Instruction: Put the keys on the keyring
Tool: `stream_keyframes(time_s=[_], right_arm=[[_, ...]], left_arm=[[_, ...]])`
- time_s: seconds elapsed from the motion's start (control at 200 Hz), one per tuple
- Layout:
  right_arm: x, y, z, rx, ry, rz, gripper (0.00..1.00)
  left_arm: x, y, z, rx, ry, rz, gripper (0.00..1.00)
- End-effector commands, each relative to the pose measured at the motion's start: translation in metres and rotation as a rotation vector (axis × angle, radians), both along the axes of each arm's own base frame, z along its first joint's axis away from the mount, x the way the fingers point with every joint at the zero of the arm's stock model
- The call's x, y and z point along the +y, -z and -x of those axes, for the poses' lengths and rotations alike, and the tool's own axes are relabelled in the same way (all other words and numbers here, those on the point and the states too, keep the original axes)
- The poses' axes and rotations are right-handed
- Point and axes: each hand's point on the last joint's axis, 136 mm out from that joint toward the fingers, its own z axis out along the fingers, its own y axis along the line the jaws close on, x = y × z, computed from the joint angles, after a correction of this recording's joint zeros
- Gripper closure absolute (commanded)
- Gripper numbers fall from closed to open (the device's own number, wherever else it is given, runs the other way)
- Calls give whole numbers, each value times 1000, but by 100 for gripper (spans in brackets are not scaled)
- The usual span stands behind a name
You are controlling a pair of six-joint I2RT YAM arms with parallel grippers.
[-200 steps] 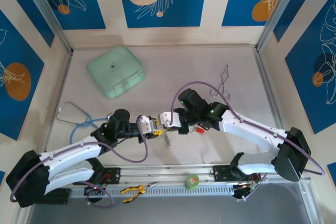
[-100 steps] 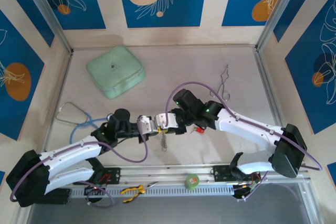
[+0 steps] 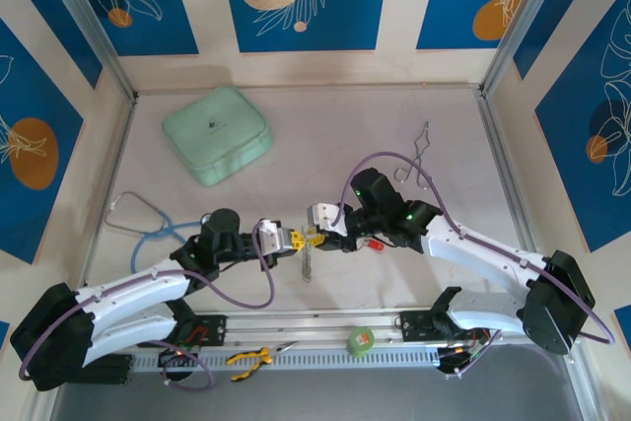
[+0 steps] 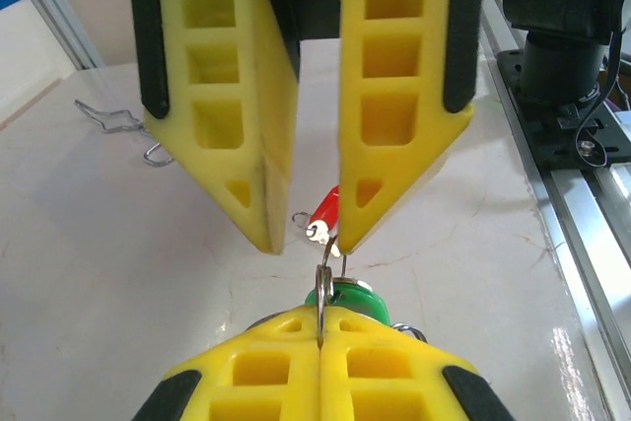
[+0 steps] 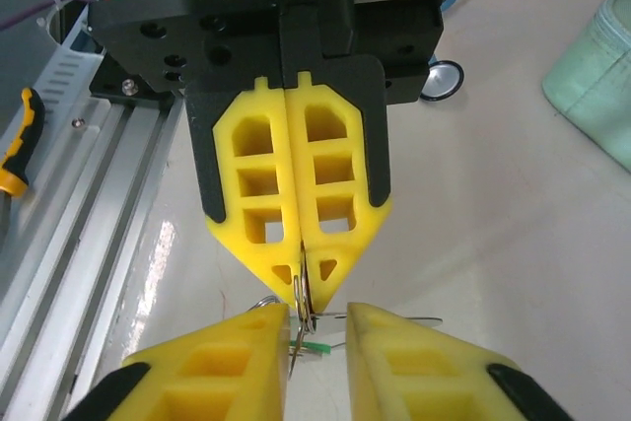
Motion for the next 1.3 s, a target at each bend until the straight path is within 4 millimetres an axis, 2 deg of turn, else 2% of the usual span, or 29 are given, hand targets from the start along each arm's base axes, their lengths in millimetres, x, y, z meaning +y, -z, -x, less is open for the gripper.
stream_keyframes(time_s=[0.0,0.27,0.515,0.775,0.995,1.06,1.195,1.295], right_arm=[[0,2,5,42,-9,-8,83],[-7,7,6,60,16,19,77],[-11,12,6,68,26,41,82],[-14,10,-1,92,60,26,99],[-14,31,-5,196,85,89,100],[-11,30,-3,211,68,85,96],[-6,17,1,172,34,27,79],[-7,10,6,132,6,-21,73]], left_arm=[[-3,-14,6,-23,32,51,100],[-3,-13,6,-26,34,49,100],[-3,-14,6,-26,33,51,100],[-3,-13,7,-26,38,48,100],[-6,-25,13,-31,74,93,100],[-6,-26,12,-35,75,95,100],[-6,-21,11,-37,71,83,100],[-6,-14,11,-28,69,74,100]])
